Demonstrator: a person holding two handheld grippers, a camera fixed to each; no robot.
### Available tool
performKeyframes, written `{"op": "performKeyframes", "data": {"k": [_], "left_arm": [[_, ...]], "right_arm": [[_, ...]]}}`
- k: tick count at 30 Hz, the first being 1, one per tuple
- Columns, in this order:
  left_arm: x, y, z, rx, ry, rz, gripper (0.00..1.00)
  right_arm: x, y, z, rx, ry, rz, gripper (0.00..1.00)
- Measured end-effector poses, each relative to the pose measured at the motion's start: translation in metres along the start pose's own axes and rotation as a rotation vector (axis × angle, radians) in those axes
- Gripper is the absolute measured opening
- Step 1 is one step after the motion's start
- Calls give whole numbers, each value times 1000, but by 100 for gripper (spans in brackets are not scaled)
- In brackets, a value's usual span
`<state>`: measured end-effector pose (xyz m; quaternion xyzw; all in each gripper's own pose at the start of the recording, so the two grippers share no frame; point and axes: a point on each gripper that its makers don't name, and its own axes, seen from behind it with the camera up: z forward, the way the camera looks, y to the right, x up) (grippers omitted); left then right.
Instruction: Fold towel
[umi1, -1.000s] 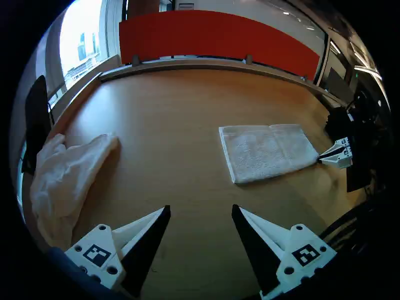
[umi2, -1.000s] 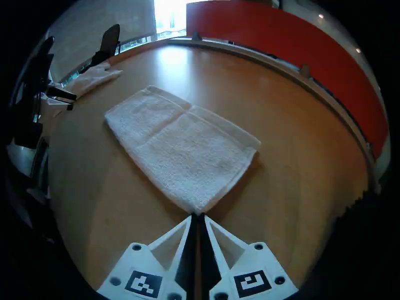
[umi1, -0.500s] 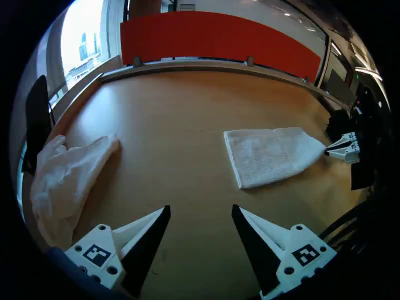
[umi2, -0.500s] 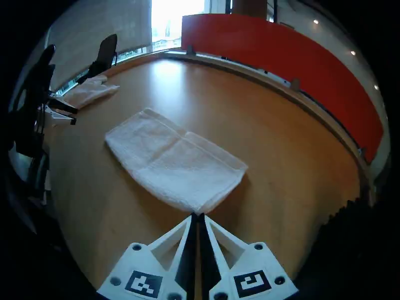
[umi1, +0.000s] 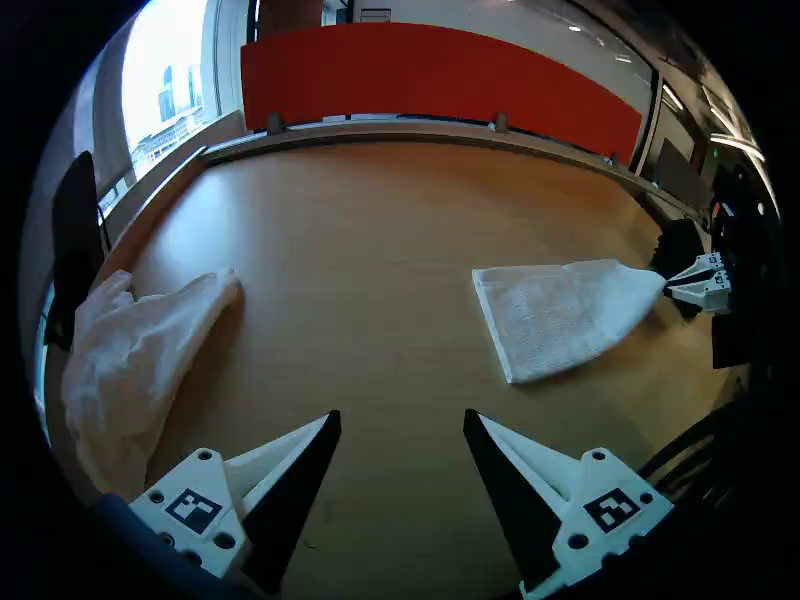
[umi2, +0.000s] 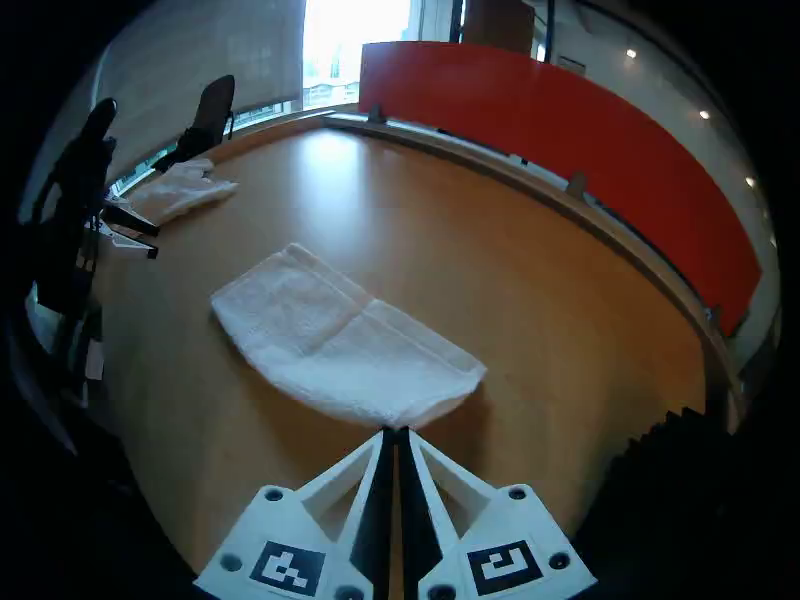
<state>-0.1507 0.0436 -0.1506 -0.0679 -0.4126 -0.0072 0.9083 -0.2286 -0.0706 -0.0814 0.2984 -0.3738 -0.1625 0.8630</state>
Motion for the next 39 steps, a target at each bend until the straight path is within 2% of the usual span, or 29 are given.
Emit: {"op": "performKeyframes", "data": {"k": [11, 24, 39], "left_arm": [[-1, 3, -3, -6, 2, -6, 91], [-1, -4, -10, 9, 31, -44, 91], [-13, 3, -12, -6, 108, -66, 91]], "right_arm": [[16, -3, 0, 16, 19, -27, 3], [65, -18, 3, 63, 71, -116, 3], [94, -34, 14, 109, 69, -208, 3]]}}
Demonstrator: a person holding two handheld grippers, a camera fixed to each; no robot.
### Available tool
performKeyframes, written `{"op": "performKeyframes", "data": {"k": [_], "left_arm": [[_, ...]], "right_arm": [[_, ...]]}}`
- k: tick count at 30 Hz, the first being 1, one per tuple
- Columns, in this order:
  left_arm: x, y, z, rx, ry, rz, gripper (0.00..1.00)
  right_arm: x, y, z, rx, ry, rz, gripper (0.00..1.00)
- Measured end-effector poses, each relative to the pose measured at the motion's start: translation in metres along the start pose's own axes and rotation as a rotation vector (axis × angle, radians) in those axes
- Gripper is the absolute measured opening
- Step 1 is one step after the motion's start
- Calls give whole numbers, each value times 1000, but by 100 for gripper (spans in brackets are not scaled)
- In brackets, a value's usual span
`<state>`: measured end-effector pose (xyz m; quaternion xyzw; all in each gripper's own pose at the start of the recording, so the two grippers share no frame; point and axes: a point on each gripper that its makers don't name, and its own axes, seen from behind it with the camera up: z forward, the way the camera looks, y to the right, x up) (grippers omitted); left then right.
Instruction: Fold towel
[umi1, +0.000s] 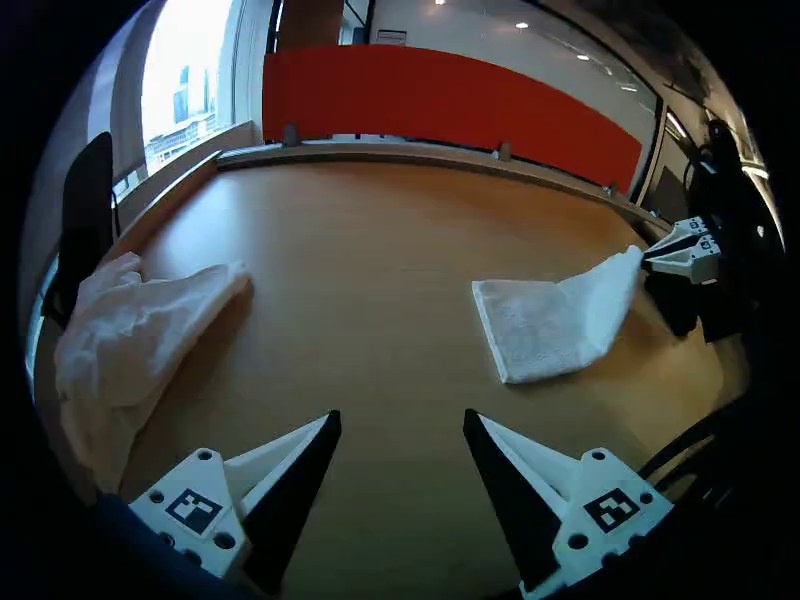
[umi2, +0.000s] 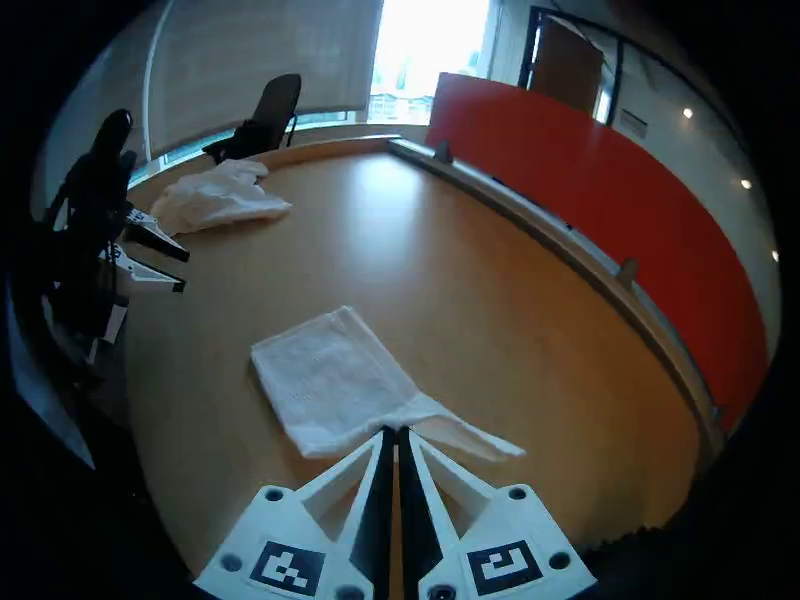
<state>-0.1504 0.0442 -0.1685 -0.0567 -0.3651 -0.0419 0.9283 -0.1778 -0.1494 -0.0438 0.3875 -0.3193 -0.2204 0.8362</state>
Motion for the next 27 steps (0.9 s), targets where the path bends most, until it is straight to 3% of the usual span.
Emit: {"op": "performKeyframes", "data": {"k": [12, 20, 27], "left_arm": [[-19, -3, -10, 17, 13, -26, 91], [-24, -2, -17, 17, 23, -35, 91], [-33, 1, -19, 18, 19, -36, 91]], "right_arm": [[34, -32, 28, 95, 10, -94, 3], [48, -75, 66, 192, -5, -147, 3], [45, -108, 104, 255, -40, -151, 3]]}}
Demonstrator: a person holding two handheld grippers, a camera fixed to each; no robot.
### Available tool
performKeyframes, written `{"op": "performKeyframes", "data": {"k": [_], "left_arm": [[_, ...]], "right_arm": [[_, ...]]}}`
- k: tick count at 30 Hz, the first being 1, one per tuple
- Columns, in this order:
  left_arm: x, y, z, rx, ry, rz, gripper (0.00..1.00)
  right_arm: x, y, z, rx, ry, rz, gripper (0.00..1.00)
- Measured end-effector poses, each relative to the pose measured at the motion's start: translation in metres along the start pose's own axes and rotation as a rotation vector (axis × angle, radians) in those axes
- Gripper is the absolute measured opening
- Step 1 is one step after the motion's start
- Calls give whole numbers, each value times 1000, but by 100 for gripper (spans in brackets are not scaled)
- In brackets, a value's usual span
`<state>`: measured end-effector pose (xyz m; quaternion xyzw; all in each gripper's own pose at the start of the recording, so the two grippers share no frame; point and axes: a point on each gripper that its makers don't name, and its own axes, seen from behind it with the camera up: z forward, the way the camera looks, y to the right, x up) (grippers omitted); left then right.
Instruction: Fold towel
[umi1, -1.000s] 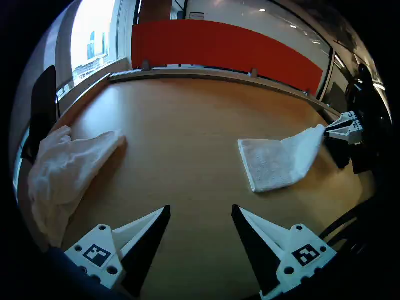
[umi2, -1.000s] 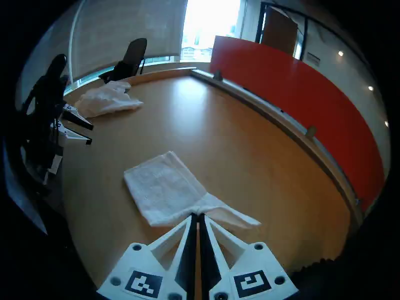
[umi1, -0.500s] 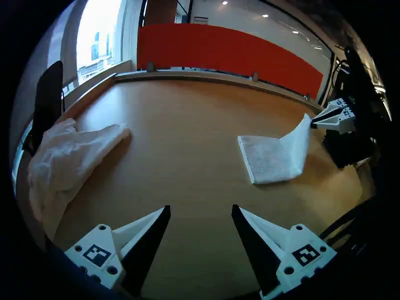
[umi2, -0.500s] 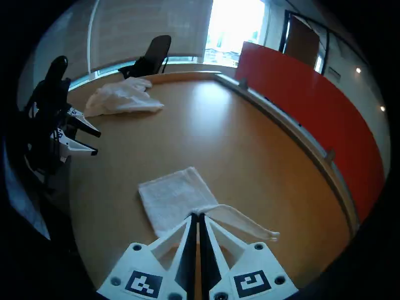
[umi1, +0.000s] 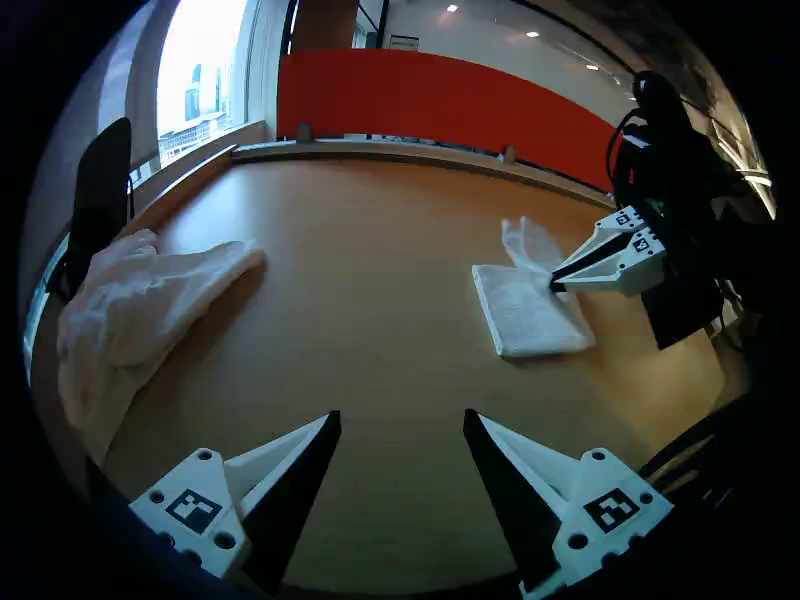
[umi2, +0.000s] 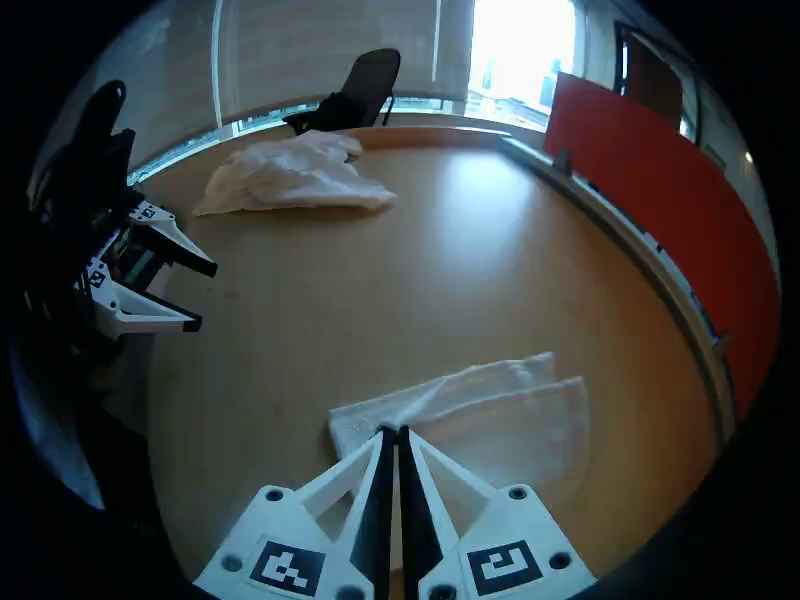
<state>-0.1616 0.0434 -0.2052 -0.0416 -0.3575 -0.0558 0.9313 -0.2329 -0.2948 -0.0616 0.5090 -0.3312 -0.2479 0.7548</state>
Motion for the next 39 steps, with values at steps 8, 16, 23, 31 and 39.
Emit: {"op": "performKeyframes", "data": {"k": [8, 16, 23, 31, 39], "left_arm": [[-4, 2, 0, -5, -8, -4, 91], [-2, 0, 0, -3, -13, 2, 91], [2, 0, -1, -2, -10, 1, 91], [3, 4, -1, -4, -10, 6, 91], [3, 4, -2, -5, -12, 12, 91]], "right_arm": [[-12, -6, 22, 18, -38, 10, 4], [-15, -7, 18, 25, -36, 52, 31], [-21, -5, 10, -3, -31, 77, 73], [-39, -5, -2, -26, -38, 125, 73], [-65, -3, -15, -57, -65, 157, 73]]}}
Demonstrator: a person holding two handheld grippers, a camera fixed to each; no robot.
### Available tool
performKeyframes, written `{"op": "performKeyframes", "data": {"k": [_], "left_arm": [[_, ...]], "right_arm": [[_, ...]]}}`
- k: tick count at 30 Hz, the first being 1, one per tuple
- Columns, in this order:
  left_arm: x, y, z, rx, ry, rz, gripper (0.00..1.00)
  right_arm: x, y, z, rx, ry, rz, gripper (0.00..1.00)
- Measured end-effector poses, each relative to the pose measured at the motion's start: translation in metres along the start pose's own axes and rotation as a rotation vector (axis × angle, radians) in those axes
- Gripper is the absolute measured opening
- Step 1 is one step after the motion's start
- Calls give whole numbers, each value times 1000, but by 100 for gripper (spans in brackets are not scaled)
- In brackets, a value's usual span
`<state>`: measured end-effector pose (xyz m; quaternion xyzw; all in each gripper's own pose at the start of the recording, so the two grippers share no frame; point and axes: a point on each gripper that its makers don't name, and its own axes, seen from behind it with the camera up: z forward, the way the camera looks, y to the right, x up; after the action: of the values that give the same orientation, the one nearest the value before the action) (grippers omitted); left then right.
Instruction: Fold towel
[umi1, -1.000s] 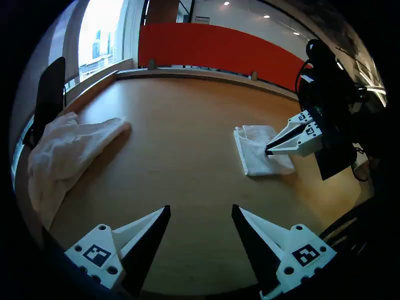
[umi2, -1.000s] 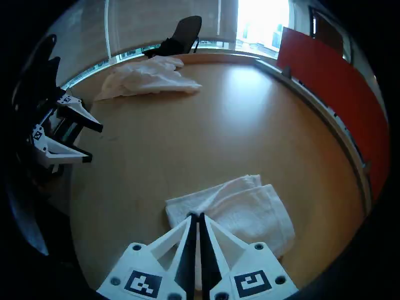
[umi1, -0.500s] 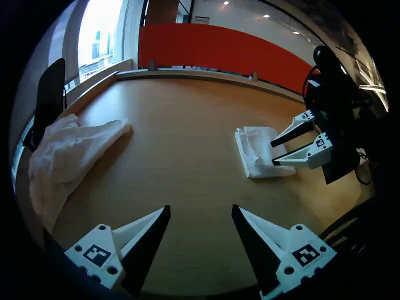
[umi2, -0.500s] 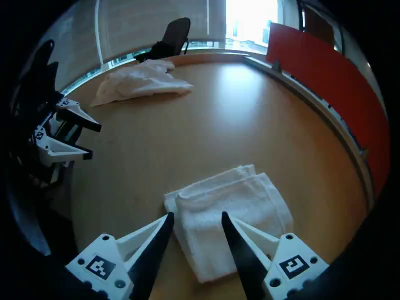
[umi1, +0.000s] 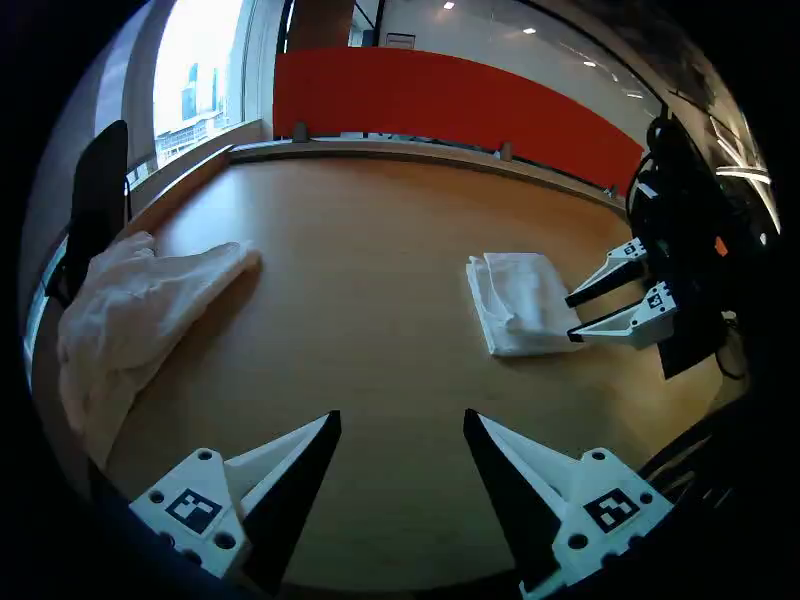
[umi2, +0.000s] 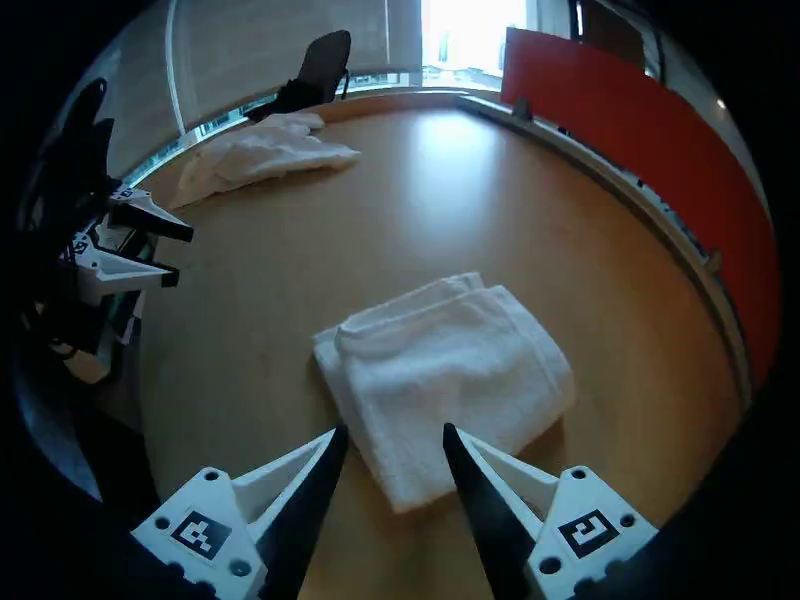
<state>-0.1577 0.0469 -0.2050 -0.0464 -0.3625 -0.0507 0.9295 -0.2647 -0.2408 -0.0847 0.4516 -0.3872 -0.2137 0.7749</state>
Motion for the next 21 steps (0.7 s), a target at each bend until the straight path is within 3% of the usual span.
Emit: {"op": "performKeyframes", "data": {"k": [9, 21], "left_arm": [[0, 2, -1, -1, -3, 11, 91], [-1, 2, -2, 5, -3, 7, 91]], "right_arm": [[-19, 4, -11, -17, -19, 26, 73], [-41, 3, -10, -33, -49, 57, 67]]}}
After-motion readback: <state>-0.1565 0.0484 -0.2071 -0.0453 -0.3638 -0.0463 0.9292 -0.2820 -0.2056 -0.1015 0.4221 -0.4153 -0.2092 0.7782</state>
